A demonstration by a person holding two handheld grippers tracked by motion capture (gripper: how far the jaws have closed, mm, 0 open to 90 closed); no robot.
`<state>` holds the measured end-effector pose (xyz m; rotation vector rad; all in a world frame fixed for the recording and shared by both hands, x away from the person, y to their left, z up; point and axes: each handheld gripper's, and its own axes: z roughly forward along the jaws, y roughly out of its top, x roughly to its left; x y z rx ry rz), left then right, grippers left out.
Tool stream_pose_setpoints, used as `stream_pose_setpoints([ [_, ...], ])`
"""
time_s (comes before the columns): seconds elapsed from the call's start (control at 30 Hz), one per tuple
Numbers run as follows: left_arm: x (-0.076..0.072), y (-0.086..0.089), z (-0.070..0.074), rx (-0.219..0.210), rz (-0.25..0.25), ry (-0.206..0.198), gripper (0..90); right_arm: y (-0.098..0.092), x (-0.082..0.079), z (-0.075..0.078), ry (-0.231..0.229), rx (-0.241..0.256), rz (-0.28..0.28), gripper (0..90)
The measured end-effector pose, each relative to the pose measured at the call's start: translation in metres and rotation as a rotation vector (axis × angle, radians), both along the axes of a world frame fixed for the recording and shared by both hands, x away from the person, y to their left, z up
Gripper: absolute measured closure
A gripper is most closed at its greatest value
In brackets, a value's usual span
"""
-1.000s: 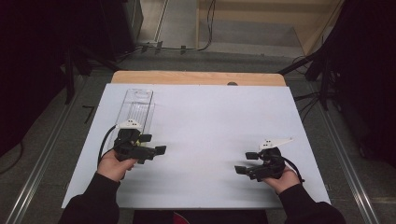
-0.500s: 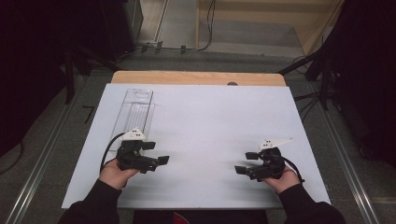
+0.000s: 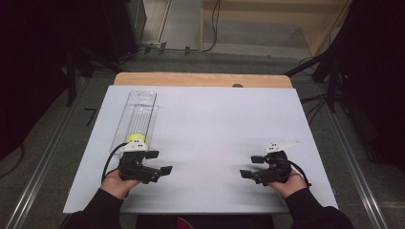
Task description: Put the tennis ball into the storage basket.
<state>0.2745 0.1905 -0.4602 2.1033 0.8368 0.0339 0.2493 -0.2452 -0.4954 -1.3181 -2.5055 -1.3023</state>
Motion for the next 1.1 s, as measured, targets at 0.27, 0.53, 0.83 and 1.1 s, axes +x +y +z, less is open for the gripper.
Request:
stream_pose_setpoints([
  [0.27, -0.005, 0.004, -0.005, 0.002, -0.003, -0.017, 17.2, 0.000, 0.000, -0.001, 0.002, 0.000, 0.002, 14.9],
  [0.53, -0.008, 0.012, -0.008, 0.012, 0.012, -0.009, 17.2, 0.000, 0.000, -0.001, 0.002, -0.005, 0.001, 15.0],
  [0.83, -0.009, 0.019, -0.009, 0.001, 0.025, -0.010, 17.2, 0.000, 0.000, -0.001, 0.000, -0.008, 0.000, 14.9],
  [1.1, -0.010, 0.018, -0.010, 0.008, 0.022, -0.012, 17.2, 0.000, 0.000, -0.002, 0.000, -0.010, 0.001, 15.0],
])
